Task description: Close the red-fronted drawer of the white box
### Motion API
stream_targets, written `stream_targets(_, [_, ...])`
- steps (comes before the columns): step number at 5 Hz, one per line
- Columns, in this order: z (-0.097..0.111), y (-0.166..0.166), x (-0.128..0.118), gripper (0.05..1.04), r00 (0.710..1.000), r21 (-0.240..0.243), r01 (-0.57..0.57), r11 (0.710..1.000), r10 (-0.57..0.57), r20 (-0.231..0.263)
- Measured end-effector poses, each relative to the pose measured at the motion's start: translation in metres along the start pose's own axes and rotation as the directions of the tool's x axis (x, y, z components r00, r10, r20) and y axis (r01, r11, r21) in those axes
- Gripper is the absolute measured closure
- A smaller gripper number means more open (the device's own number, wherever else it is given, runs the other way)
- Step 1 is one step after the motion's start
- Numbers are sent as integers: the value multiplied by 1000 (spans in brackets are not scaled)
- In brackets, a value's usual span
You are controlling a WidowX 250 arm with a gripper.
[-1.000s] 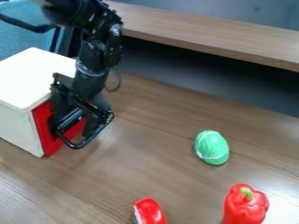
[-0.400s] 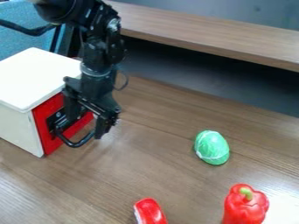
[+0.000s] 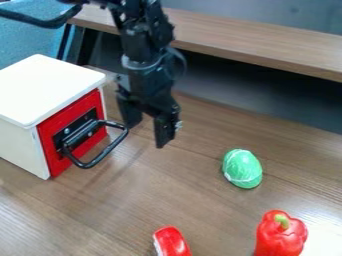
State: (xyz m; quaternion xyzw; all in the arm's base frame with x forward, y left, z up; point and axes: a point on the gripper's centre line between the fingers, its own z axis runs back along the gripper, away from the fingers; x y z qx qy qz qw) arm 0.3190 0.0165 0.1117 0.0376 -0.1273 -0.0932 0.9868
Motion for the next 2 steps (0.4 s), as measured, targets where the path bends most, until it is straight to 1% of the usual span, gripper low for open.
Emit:
stream_targets(1, [20, -13, 25, 84, 999, -63, 11, 998, -9, 34])
stream_targets(2, [17, -19, 42, 84, 1000, -121, 26, 992, -25, 15])
